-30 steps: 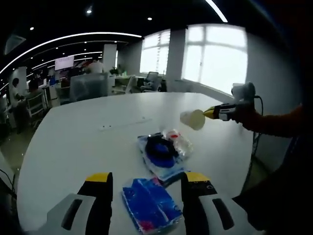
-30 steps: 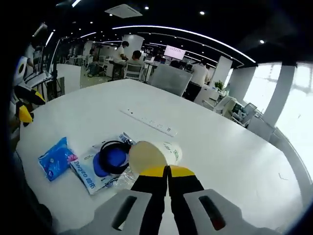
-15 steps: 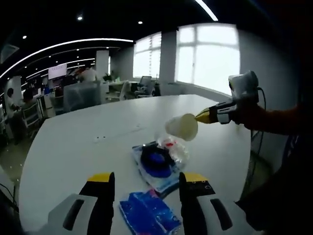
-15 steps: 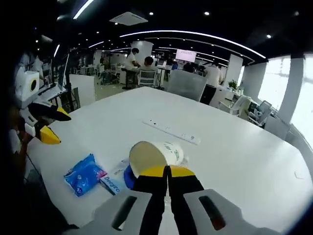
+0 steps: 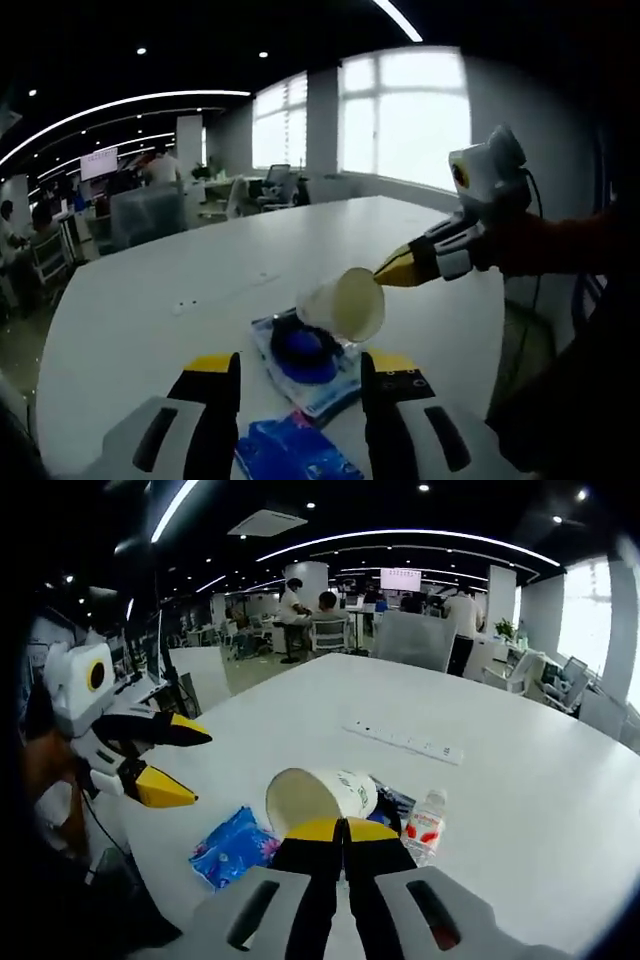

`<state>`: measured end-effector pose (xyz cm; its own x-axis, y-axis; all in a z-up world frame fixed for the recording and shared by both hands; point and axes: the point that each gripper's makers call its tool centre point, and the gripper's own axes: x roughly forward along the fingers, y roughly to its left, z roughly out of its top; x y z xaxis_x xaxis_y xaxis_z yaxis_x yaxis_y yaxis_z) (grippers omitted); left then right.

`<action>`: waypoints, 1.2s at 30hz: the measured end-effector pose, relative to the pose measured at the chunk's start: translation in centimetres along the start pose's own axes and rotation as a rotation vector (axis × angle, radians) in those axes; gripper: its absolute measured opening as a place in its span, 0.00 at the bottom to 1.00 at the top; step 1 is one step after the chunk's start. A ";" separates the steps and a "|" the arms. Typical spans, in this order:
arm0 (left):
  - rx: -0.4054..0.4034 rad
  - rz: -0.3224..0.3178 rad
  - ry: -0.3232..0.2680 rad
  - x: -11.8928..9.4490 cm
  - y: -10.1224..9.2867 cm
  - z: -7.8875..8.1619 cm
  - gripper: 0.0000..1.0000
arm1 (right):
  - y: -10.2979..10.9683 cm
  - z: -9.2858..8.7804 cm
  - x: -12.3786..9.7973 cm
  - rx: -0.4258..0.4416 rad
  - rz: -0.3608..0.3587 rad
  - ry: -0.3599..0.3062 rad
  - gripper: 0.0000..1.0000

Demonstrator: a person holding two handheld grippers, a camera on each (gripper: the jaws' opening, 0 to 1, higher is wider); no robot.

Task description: Arrange the tabletop items into an orderly group along one side of the table until the central work area is clear of visible clutter.

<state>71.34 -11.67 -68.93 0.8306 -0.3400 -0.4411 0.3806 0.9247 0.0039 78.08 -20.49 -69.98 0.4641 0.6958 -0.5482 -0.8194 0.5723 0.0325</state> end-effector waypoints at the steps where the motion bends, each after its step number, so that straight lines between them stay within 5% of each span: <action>1: 0.002 -0.002 0.000 0.0 0.0 0.0 0.47 | 0.2 -0.1 0.1 0.008 0.011 0.005 0.00; 20: 0.192 -0.099 -0.022 1.9 -1.9 0.6 0.29 | 4.9 -1.7 0.4 0.101 0.159 0.074 0.00; 28: 0.362 -0.158 -0.041 2.3 -2.7 0.5 0.07 | 5.8 -2.2 0.0 0.146 0.203 0.098 0.00; 36: 0.349 -0.170 -0.035 2.6 -2.7 0.1 0.01 | 5.8 -2.3 -0.2 0.170 0.214 0.108 0.00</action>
<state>72.54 -15.09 -70.05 0.7550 -0.4943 -0.4309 0.6243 0.7429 0.2417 72.41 -18.31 -71.65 0.2408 0.7634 -0.5994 -0.8222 0.4886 0.2920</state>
